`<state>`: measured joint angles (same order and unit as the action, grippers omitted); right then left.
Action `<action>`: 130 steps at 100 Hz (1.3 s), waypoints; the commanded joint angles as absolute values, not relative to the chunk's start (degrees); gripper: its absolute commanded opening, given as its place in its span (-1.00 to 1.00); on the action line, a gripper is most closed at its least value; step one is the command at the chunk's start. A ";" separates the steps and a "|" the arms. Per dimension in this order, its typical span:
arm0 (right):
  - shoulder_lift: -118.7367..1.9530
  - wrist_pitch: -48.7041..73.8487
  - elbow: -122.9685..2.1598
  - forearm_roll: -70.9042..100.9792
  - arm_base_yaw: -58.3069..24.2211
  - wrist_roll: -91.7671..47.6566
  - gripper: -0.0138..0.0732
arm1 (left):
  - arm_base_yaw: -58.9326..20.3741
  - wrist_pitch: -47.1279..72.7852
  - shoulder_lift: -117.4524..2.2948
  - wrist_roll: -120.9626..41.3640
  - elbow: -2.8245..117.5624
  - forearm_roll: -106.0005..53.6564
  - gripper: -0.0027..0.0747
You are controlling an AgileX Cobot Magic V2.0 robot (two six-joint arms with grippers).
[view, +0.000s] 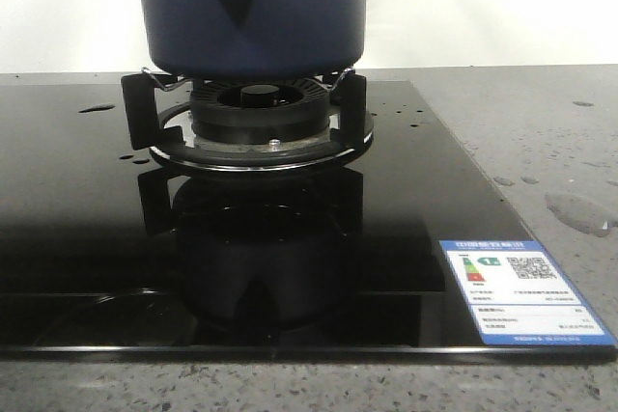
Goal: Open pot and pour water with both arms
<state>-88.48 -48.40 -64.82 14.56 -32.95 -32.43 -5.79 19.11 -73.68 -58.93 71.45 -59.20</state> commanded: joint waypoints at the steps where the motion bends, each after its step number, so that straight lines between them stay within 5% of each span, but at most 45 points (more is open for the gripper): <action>1: -85.74 -55.12 -66.57 12.09 -33.06 -32.54 -0.81 | -5.71 16.04 -71.61 -58.81 73.77 -61.63 0.04; 92: -85.87 -48.12 -66.57 14.40 -33.06 -32.54 -0.81 | -5.71 16.04 -71.61 -58.81 73.77 -61.63 0.04; 130: -85.42 -54.59 -66.68 13.98 -33.06 -32.77 -0.81 | -5.71 16.43 -71.61 -58.81 73.77 -62.33 0.04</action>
